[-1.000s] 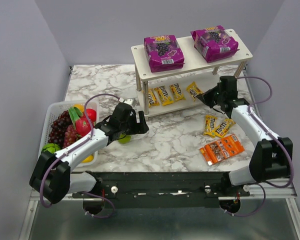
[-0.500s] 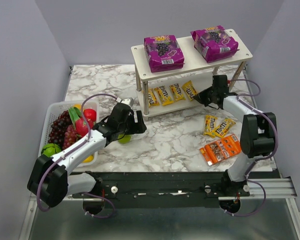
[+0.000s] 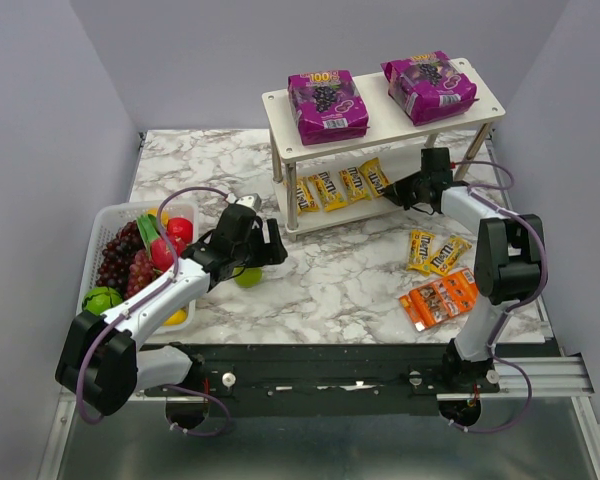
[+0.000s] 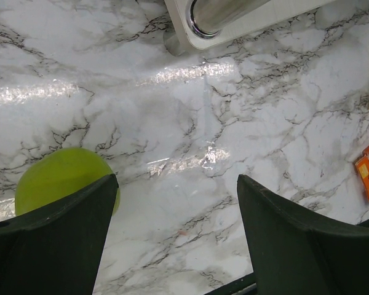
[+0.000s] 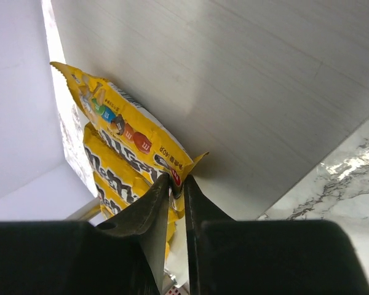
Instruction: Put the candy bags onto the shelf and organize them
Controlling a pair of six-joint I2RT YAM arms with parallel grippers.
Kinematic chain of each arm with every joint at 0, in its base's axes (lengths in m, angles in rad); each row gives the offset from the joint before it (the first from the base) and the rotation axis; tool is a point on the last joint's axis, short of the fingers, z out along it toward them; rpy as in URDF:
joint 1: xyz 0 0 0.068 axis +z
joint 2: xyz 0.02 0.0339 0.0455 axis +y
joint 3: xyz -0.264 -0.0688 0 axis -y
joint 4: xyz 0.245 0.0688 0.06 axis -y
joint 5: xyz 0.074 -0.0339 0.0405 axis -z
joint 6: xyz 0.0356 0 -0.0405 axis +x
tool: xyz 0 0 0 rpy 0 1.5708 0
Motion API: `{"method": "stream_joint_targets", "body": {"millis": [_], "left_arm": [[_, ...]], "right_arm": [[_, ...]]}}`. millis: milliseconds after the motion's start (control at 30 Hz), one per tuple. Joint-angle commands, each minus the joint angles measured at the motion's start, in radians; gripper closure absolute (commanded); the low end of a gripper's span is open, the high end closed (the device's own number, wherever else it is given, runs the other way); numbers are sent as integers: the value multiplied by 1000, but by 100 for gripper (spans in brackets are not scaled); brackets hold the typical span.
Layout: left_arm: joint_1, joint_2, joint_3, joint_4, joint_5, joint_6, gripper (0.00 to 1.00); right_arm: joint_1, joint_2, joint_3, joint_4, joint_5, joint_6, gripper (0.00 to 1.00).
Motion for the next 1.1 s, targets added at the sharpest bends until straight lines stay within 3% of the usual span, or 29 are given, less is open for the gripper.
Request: {"method": "stream_joint_targets", "body": {"millis": [0, 333, 567, 833, 933, 1067], "left_arm": [[9, -12, 16, -18, -26, 15, 12], [15, -4, 26, -23, -26, 24, 12], [18, -12, 23, -15, -26, 17, 11], [18, -18, 17, -4, -20, 10, 12], [18, -32, 10, 0, -14, 10, 11], [18, -44, -15, 12, -6, 4, 11]], "right_arm": [[-8, 20, 40, -9, 15, 13, 76], [-6, 18, 34, -29, 37, 39, 75], [-8, -49, -11, -49, 4, 21, 54], [-6, -279, -156, -73, 18, -91, 47], [-8, -377, -253, -121, 81, -172, 45], [-21, -509, -308, -315, 274, -301, 44]]}}
